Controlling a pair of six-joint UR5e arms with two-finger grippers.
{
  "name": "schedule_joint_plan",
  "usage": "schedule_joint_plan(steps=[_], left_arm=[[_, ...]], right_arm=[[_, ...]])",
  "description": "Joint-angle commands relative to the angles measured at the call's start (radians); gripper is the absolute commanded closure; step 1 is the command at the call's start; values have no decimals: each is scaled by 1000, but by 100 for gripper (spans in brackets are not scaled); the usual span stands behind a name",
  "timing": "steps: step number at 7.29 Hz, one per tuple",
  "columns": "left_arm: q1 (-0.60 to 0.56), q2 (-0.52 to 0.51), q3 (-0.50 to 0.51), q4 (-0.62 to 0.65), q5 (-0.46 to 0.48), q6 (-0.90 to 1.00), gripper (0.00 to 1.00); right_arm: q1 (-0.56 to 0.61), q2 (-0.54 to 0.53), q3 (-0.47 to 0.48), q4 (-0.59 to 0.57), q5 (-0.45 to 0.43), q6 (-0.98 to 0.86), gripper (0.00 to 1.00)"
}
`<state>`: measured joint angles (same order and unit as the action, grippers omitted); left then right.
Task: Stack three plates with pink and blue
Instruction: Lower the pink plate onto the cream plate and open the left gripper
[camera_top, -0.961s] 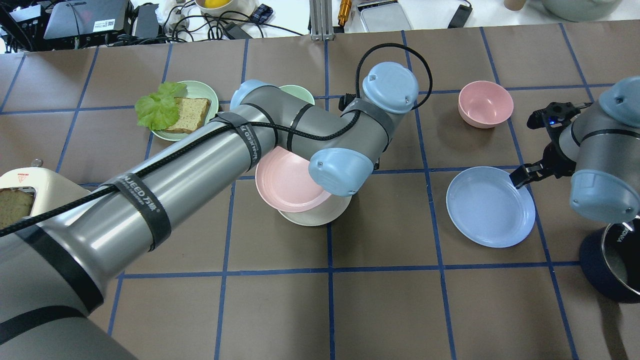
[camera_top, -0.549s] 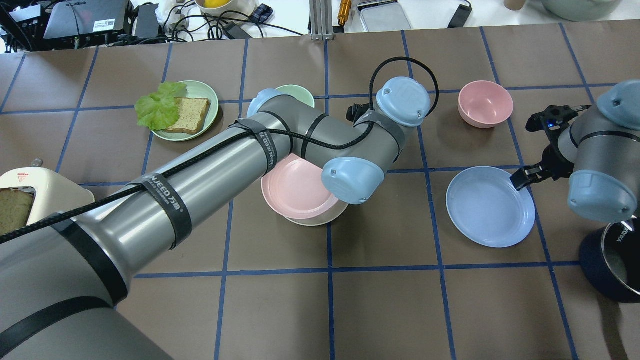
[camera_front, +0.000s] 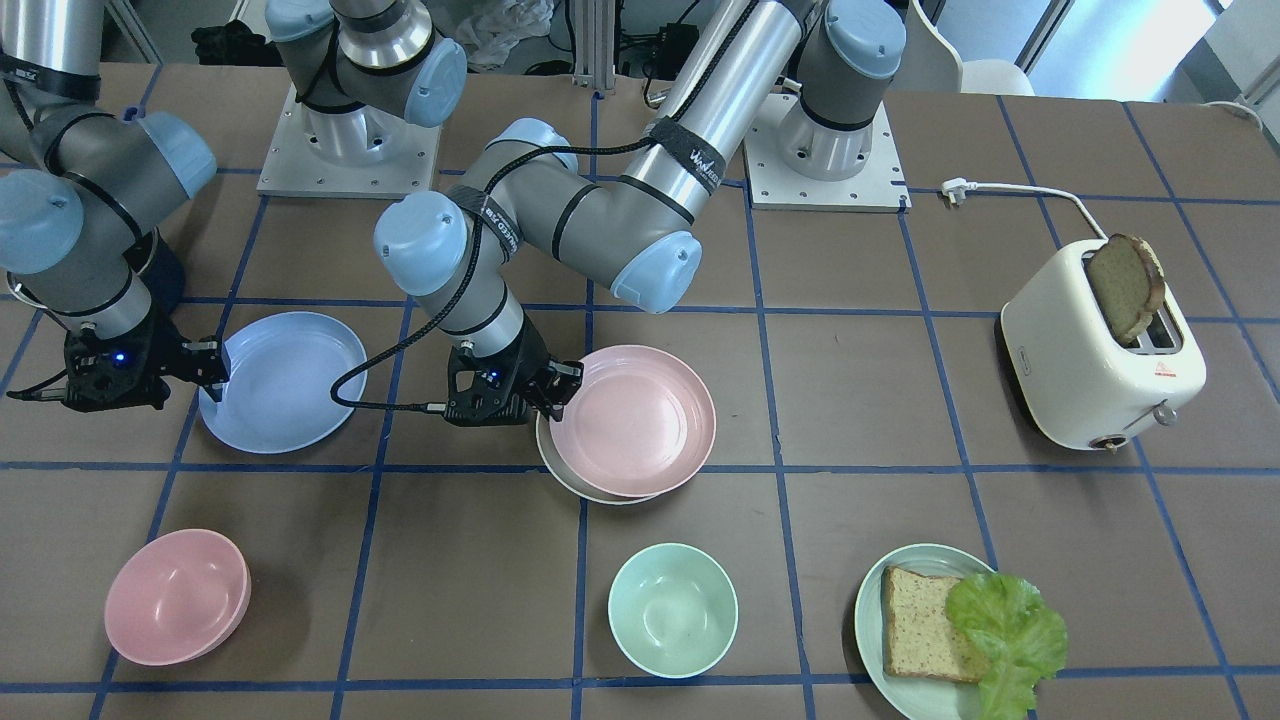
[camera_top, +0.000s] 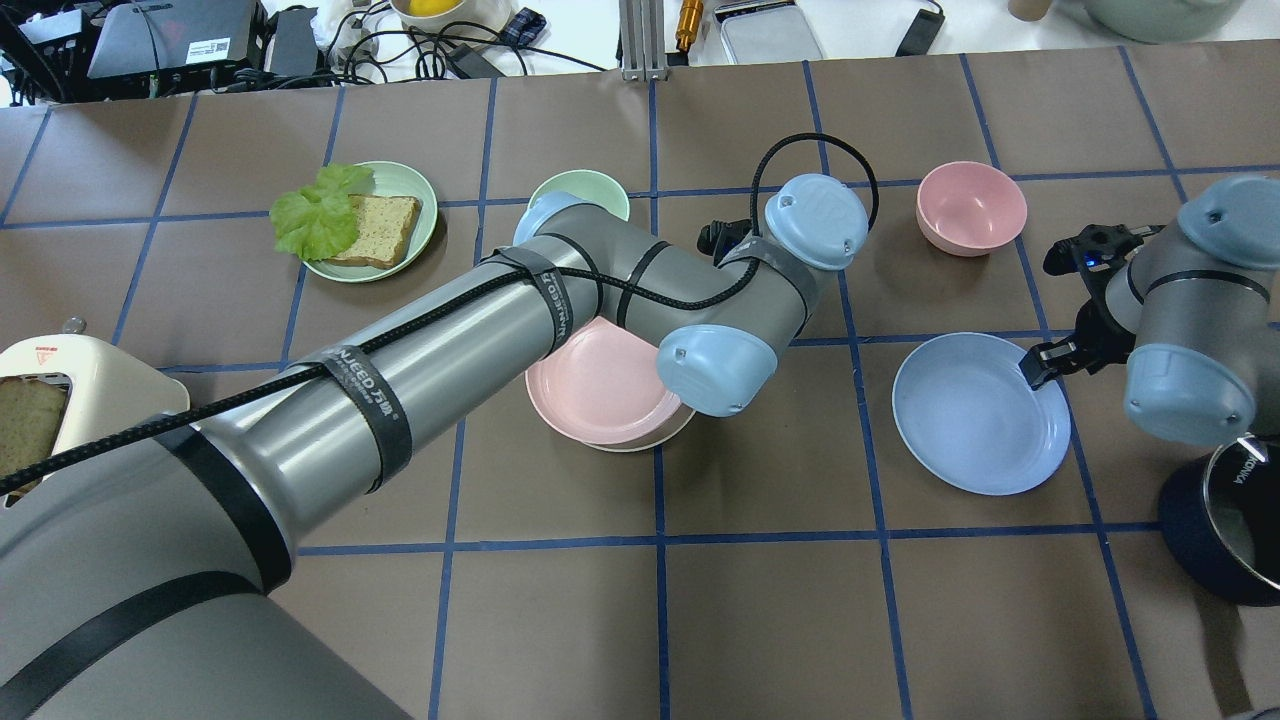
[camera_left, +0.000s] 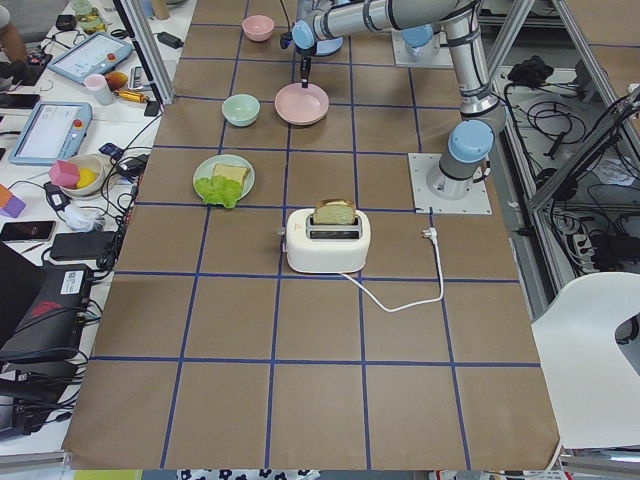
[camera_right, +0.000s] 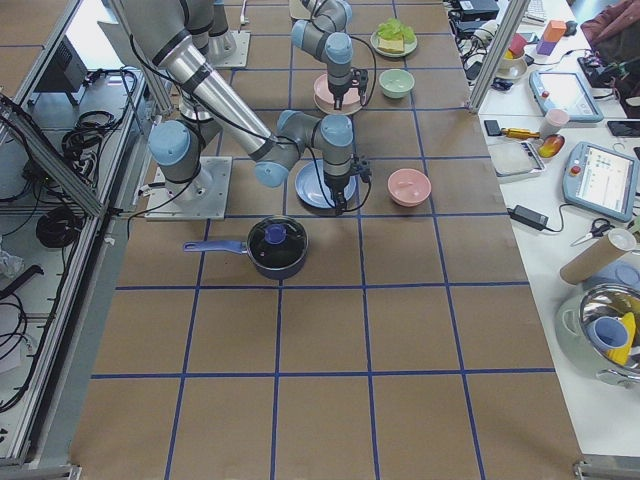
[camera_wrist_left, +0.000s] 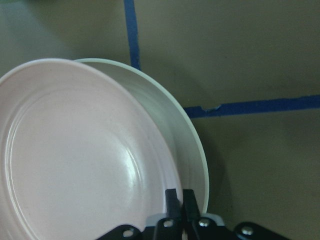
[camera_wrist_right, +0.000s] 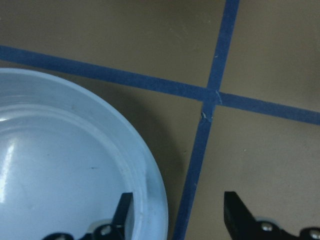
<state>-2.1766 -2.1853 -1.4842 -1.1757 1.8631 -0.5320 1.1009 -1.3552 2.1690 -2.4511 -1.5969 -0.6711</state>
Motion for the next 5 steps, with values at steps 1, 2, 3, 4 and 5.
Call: schedule_joint_plan(steps=[1, 2, 3, 4, 5], left_arm=[[0, -4, 13, 13, -5, -5, 100], [0, -8, 22, 14, -8, -6, 100], [-3, -13, 22, 14, -7, -6, 100], [-5, -17, 22, 14, -5, -5, 100], [-6, -13, 27, 14, -10, -6, 100]], right_arm=[[-9, 18, 2, -3, -2, 5, 40], [-9, 18, 12, -5, -2, 7, 41], [-9, 16, 40, -40, 0, 10, 41], [-9, 18, 60, -104, -2, 13, 41], [-9, 16, 63, -108, 0, 15, 41]])
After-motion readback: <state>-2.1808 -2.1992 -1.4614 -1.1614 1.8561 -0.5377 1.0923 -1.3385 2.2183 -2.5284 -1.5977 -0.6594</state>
